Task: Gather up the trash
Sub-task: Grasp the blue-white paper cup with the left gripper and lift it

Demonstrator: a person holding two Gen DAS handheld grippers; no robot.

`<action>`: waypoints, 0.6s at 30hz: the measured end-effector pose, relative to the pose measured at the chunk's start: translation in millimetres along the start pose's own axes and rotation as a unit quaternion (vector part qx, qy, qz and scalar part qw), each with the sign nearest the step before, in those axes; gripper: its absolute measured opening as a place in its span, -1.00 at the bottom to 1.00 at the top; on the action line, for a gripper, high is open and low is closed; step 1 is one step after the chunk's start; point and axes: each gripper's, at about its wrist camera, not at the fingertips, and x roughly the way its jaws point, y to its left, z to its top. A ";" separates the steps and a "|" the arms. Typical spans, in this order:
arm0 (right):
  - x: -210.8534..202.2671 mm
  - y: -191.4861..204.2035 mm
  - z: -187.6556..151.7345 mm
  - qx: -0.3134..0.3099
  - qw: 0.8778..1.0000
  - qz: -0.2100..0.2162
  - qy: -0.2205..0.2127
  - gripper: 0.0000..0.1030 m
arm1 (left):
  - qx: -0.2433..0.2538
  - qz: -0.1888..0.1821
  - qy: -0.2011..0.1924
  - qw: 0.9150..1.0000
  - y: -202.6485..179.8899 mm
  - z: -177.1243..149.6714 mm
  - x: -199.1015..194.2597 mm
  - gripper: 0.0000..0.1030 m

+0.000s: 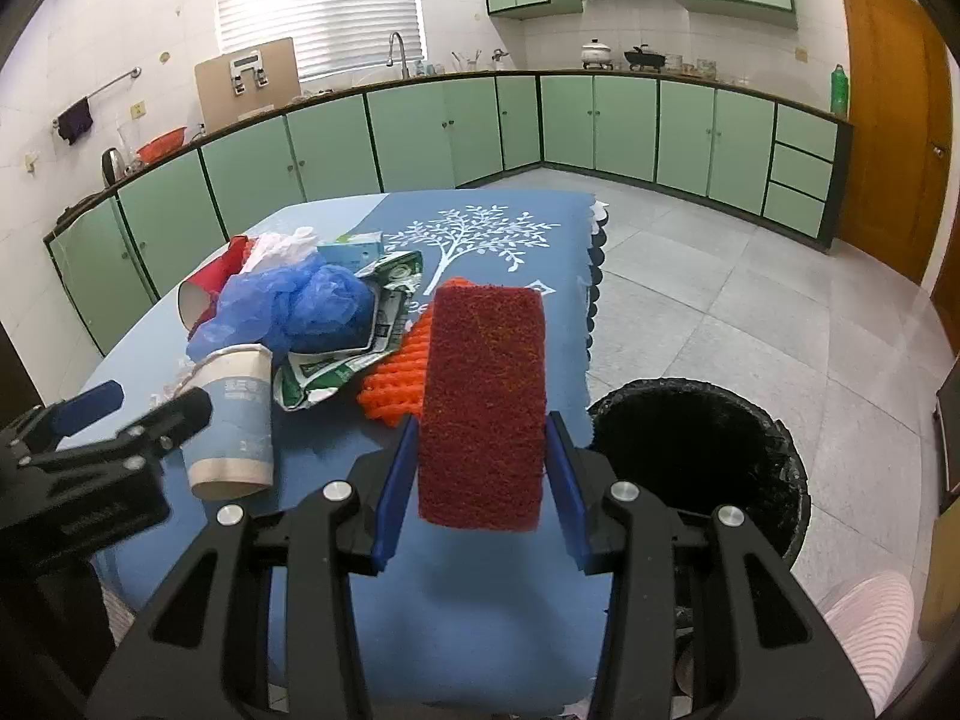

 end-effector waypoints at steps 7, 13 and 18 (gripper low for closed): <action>8.9 -5.4 -5.8 0.005 1.000 0.004 0.012 -0.21 | 0.008 0.003 0.017 1.000 -7.6 -3.8 13.4 0.86; 15.3 -7.1 -6.5 0.005 1.000 0.004 0.021 -0.21 | 0.011 -0.008 0.041 0.999 -7.5 -6.0 25.6 0.64; 17.5 -3.5 -5.6 0.002 1.000 0.006 0.026 -0.21 | 0.010 -0.029 0.052 0.998 -8.3 -9.1 29.8 0.39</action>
